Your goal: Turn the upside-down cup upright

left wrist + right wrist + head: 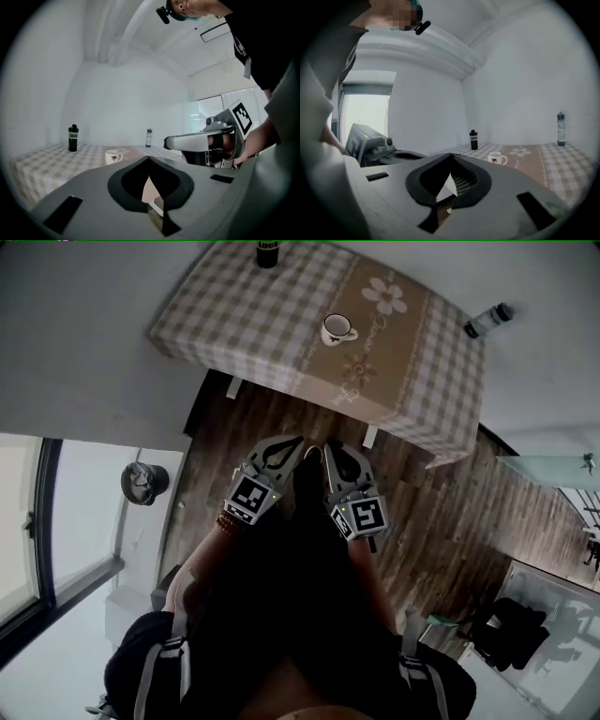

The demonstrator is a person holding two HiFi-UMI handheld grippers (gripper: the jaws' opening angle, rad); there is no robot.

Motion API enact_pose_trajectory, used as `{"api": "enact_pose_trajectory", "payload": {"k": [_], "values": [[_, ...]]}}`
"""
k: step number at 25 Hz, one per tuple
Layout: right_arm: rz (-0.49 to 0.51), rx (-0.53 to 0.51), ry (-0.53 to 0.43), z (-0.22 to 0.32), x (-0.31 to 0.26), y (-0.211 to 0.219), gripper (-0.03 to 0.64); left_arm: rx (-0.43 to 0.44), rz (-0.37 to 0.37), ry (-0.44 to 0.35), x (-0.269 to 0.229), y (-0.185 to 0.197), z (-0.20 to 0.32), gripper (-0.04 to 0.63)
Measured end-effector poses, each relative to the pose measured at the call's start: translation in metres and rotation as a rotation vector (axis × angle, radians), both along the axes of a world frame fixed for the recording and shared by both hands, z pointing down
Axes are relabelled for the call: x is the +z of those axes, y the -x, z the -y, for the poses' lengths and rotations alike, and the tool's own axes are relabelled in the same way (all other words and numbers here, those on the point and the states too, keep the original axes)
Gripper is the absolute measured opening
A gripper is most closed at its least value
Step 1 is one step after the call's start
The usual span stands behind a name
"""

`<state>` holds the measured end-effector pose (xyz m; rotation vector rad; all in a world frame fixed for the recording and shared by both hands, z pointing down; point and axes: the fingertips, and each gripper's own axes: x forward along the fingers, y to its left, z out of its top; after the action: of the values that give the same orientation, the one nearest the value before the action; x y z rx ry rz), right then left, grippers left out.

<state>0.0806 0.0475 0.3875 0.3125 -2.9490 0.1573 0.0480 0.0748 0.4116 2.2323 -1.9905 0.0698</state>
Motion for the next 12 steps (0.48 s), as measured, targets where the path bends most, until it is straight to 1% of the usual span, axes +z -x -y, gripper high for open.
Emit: {"api": "enact_pose_trajectory", "payload": {"k": [3, 5, 6, 7, 8, 10, 12], "values": [[-0.011, -0.028, 0.001, 0.031, 0.016, 0.022, 0.003, -0.018, 0.002, 0.008, 0.008, 0.021, 0.030, 0.003], [0.010, -0.042, 0.004, 0.059, 0.018, 0.038, 0.003, -0.026, 0.003, 0.014, 0.015, 0.035, 0.052, 0.003], [0.024, -0.047, 0.005, 0.073, 0.017, 0.044, 0.003, -0.020, 0.007, 0.020, 0.019, 0.040, 0.064, 0.021], [0.037, -0.050, 0.005, 0.088, 0.016, 0.048, 0.003, -0.009, 0.014, 0.028, 0.022, 0.043, 0.077, 0.060], [0.047, -0.051, 0.005, 0.103, 0.014, 0.052, 0.003, 0.004, 0.025, 0.038, 0.024, 0.046, 0.090, 0.084], [0.051, -0.054, 0.007, 0.134, 0.013, 0.060, 0.003, 0.016, 0.056, 0.067, 0.027, 0.057, 0.120, 0.098], [0.042, -0.084, 0.006, 0.160, 0.013, 0.071, 0.003, 0.009, 0.091, 0.105, 0.031, 0.074, 0.147, 0.100]]}}
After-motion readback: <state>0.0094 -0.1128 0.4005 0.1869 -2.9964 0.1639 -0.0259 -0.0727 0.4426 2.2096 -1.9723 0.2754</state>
